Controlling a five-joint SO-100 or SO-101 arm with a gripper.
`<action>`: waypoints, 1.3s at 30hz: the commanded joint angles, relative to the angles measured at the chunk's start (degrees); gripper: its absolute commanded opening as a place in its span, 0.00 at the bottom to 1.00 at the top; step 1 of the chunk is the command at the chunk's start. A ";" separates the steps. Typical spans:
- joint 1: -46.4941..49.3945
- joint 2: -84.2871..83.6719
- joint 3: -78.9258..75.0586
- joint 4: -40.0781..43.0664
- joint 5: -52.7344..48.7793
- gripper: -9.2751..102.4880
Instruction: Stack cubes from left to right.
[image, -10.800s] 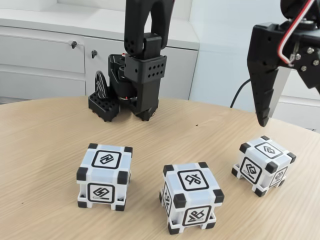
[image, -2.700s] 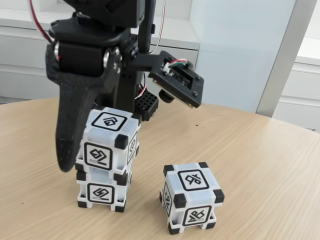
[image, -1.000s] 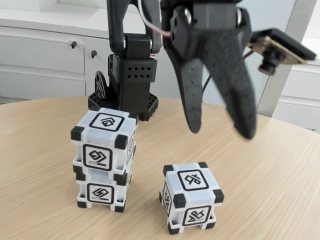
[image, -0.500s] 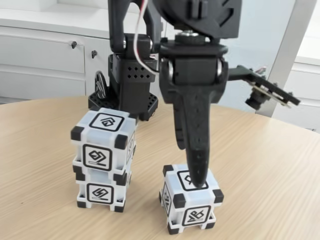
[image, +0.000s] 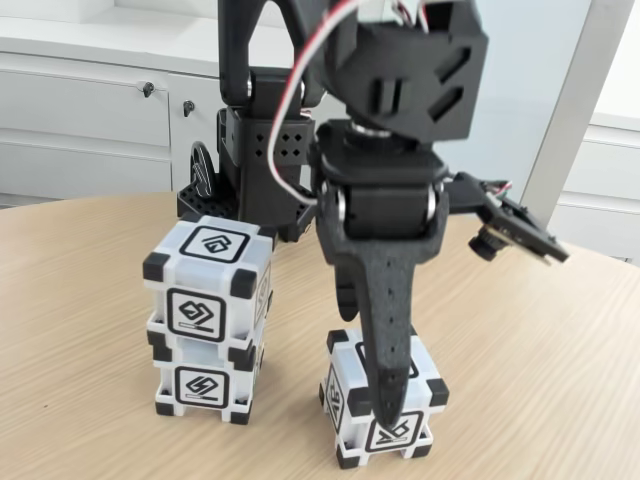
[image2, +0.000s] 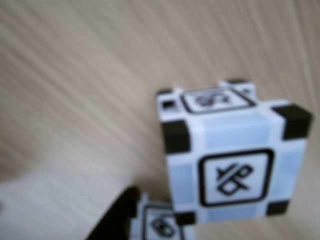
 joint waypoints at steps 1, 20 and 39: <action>0.53 -1.23 -0.97 -0.70 -1.41 0.44; 0.18 -5.36 -0.35 -12.74 -6.33 0.44; -0.18 -4.13 -0.35 -12.74 -4.83 0.08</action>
